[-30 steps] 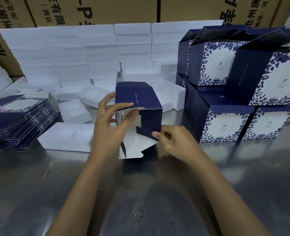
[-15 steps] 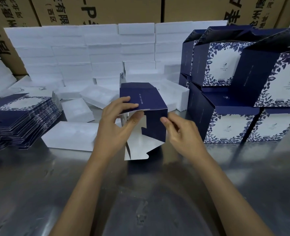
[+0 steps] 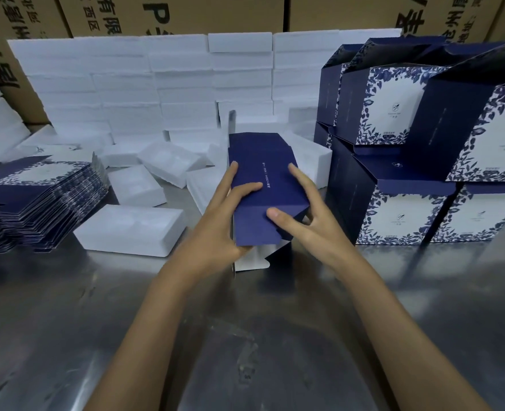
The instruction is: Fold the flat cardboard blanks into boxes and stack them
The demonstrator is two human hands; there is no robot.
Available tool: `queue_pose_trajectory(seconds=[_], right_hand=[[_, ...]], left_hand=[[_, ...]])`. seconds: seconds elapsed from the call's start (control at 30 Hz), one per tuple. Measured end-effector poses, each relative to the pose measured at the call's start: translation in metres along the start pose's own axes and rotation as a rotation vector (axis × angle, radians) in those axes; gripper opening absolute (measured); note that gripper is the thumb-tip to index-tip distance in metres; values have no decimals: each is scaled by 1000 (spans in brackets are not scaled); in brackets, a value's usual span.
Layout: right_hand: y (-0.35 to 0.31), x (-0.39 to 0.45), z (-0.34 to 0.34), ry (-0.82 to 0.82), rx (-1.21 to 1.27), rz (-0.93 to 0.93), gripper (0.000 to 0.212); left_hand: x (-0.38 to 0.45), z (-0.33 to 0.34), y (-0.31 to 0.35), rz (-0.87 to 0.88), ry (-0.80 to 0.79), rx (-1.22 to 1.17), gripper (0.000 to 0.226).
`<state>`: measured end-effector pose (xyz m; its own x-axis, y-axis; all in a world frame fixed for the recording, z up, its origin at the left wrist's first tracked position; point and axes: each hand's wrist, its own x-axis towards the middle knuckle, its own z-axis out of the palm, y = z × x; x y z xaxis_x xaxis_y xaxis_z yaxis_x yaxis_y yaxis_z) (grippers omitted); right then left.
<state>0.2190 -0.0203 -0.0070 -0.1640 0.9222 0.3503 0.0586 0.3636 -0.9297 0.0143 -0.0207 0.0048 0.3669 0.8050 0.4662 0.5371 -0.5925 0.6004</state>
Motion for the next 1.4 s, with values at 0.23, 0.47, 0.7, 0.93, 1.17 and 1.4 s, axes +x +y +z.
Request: queue_pose_trajectory(seconds=[0.23, 0.47, 0.7, 0.93, 1.17, 1.4], right_hand=[[7, 1, 3, 96, -75, -76, 62], [6, 0, 12, 138, -146, -152, 42], [2, 1, 18, 239, -31, -143, 32], [-16, -2, 8, 200, -73, -165, 33], [-14, -2, 9, 246, -143, -98, 31], [-19, -3, 4, 173, -171, -90, 34]], left_hand=[[-2, 3, 5, -49, -44, 35, 89], [0, 13, 19, -120, 297, -183, 25], [-2, 21, 28, -109, 386, -290, 20], [-1, 17, 30, -49, 410, -333, 25], [-1, 22, 22, -88, 364, -366, 21], [-2, 17, 21, -79, 326, -361, 23]])
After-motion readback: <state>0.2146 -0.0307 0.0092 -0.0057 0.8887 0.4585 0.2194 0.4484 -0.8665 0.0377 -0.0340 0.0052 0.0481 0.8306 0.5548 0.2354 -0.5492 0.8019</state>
